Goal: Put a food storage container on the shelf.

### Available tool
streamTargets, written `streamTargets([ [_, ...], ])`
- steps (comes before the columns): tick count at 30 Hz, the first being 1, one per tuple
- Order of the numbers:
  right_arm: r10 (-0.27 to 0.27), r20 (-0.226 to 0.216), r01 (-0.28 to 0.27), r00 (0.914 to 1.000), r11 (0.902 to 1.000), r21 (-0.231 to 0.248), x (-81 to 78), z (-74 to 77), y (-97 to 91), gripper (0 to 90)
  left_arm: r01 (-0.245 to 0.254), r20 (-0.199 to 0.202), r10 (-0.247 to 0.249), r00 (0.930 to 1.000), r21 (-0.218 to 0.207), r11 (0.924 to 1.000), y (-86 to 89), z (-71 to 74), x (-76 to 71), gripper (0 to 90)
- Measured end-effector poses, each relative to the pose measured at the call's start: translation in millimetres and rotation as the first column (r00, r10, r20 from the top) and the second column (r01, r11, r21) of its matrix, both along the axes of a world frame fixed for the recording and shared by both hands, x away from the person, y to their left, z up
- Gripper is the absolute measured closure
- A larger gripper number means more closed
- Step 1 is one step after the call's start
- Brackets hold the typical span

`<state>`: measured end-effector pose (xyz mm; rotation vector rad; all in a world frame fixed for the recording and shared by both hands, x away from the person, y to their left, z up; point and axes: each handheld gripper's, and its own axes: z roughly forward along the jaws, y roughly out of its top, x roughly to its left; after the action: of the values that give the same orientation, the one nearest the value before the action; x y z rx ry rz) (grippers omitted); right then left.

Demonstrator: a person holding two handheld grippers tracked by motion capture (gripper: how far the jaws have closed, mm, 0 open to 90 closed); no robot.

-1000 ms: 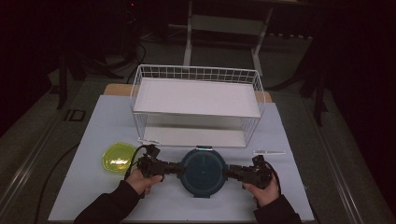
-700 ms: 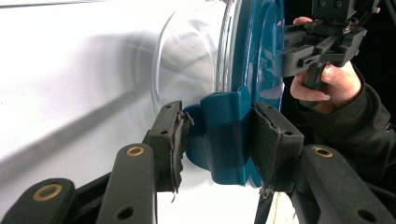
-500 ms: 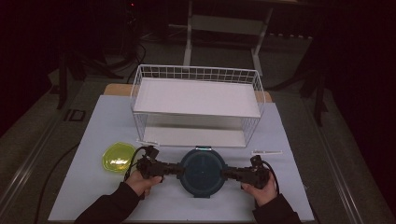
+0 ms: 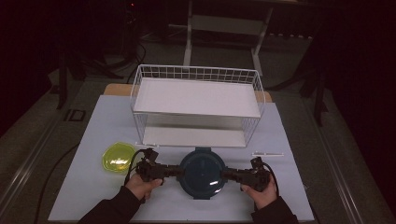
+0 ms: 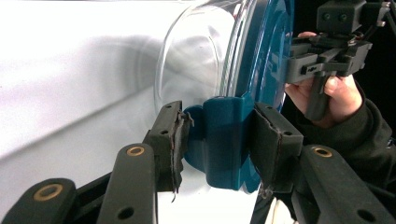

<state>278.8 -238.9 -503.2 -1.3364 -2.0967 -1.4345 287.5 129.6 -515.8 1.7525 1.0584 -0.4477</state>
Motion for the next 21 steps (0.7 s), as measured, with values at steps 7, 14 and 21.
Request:
streamTargets([
  [7,-0.005,-0.006,0.005,1.0000,0.9999,0.010,-2.0,3.8,-0.2,56.5,-0.016,0.005,0.016,0.9999,-0.001,0.9999,0.1,10.4,-2.8,56.1],
  [14,-0.018,0.022,0.017,0.9996,0.9996,0.022,-3.3,19.3,0.5,56.5,-0.020,0.028,0.020,0.9994,0.004,0.9998,0.1,29.0,-1.5,55.9],
  [21,-0.026,0.056,0.024,0.9981,0.9994,0.026,-1.4,42.3,2.0,56.5,-0.027,0.068,0.028,0.9973,-0.012,0.9996,1.8,48.0,0.1,55.9],
])
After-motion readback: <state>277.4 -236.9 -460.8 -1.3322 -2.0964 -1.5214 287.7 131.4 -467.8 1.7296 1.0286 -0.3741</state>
